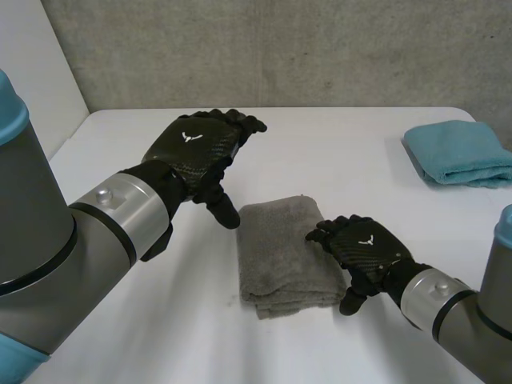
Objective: Fold the laundry.
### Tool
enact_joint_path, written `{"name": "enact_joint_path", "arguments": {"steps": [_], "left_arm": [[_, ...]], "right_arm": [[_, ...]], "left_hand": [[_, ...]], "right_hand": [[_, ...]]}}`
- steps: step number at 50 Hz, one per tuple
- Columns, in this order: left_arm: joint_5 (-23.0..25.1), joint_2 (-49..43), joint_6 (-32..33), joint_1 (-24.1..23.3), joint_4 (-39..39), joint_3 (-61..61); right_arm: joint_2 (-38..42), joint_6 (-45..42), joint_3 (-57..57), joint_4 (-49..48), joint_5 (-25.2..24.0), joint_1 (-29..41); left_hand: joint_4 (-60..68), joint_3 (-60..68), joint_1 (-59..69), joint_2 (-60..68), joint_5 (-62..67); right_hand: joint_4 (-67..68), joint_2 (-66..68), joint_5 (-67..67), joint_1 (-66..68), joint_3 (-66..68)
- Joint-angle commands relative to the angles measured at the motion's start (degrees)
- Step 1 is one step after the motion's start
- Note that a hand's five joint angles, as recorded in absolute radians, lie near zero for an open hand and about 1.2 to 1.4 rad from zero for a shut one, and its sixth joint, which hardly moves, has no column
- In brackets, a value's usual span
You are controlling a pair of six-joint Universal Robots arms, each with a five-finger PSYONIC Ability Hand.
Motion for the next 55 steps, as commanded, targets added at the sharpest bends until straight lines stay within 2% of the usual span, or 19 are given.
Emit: {"name": "enact_joint_path", "arguments": {"steps": [1, 9, 26, 37, 47, 55], "left_arm": [[0.0, -0.1, -0.1, 0.5, 0.0, -1.6], [0.1, -0.1, -0.1, 1.5, 0.1, -2.4], [0.2, -0.1, -0.1, 1.7, 0.5, -3.8], [0.2, -0.2, -0.1, 2.0, 0.6, -3.9], [0.1, -0.3, -0.1, 2.1, 0.7, -4.3], [0.0, -0.6, -0.2, 2.2, 0.7, -3.7]], "right_arm": [[4.9, 0.1, -0.6, -4.0, 0.0, 0.8], [7.3, 0.1, -0.8, -9.0, -0.2, 1.6], [11.3, -2.8, -2.4, -9.6, 0.0, 3.1], [13.2, -5.2, -4.9, -9.7, 0.5, 3.3], [14.7, -10.8, -10.4, -9.7, 0.3, 3.4], [17.2, -14.8, -20.1, -10.6, -0.7, 3.7]], "left_hand": [[-0.9, -1.4, -0.1, -1.0, -2.0], [-0.9, -1.4, -0.1, -1.0, -2.0], [-0.9, -1.4, -0.1, -1.0, -2.0], [-0.9, -1.4, -0.1, -1.0, -2.0], [-0.9, -1.4, -0.1, -1.0, -2.0], [-0.9, -1.4, -0.1, -1.0, -2.0]], "right_hand": [[2.0, 2.9, 1.5, 5.4, 3.1], [8.8, 9.6, 8.2, 12.1, 9.8], [10.5, 11.3, 9.9, 13.8, 11.5], [37.7, 38.5, 37.1, 41.0, 38.7], [64.9, 65.8, 64.4, 68.3, 66.0], [66.8, 67.6, 66.2, 70.1, 67.8]]}}
